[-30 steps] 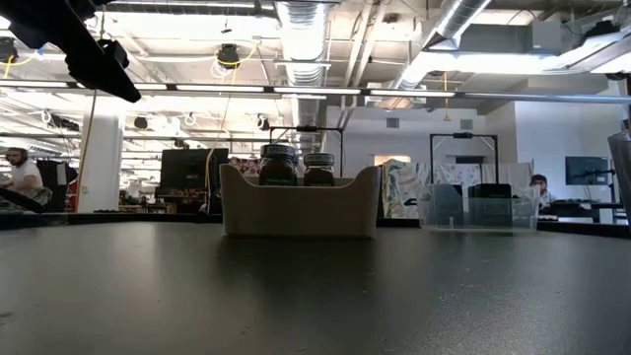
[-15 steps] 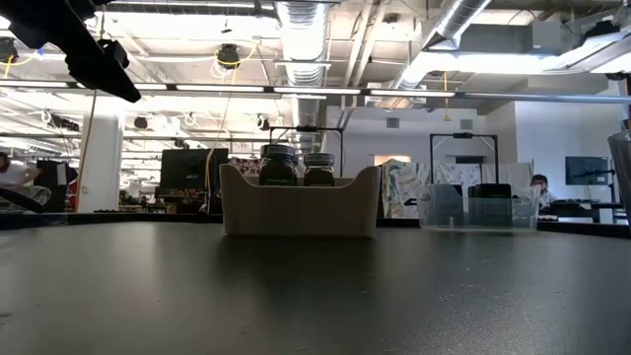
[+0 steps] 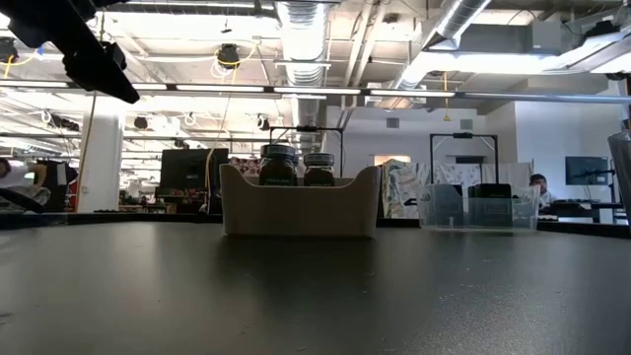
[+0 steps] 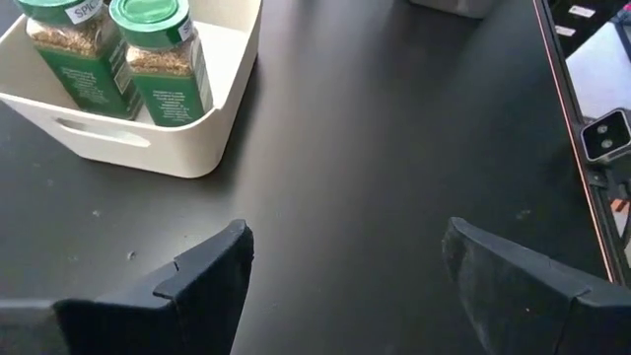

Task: Sort spices by type
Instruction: Put the black seasoning can into the transparent bin

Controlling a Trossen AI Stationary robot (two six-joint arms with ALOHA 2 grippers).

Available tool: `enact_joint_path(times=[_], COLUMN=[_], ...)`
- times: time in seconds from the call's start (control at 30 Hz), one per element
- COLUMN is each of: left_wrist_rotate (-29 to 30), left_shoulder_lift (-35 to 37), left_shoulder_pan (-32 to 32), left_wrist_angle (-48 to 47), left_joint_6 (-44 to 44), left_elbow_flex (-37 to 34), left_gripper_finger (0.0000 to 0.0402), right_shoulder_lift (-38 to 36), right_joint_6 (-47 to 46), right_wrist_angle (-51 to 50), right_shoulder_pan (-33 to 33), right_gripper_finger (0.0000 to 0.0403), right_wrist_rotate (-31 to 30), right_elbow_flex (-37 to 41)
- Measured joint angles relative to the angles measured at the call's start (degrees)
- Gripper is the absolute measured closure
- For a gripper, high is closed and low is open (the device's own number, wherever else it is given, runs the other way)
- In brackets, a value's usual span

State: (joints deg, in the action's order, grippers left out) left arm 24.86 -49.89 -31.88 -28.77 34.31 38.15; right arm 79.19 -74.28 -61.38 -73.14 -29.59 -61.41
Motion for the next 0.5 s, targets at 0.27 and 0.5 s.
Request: enact_joint_path(times=[0.27,0.5], left_wrist_rotate=[0.00,0.00], left_shoulder_lift=[0.00,0.00], left_shoulder_pan=[0.00,0.00], left_wrist_angle=[-0.02,-0.02], left_joint_6=[2.18,2.18], left_elbow_flex=[0.00,0.00], left_gripper_finger=[0.0084,0.0084], right_shoulder_lift=[-2.69,-0.15], right_joint_6=[-2.02,-2.21], right_wrist_angle=[3.75,18.32], right_shoulder_pan=[4.20,15.08], right_gripper_finger=[0.0108,0.0108], right_wrist_rotate=[-34.95,-52.35], right_elbow_flex=[-0.02,-0.04])
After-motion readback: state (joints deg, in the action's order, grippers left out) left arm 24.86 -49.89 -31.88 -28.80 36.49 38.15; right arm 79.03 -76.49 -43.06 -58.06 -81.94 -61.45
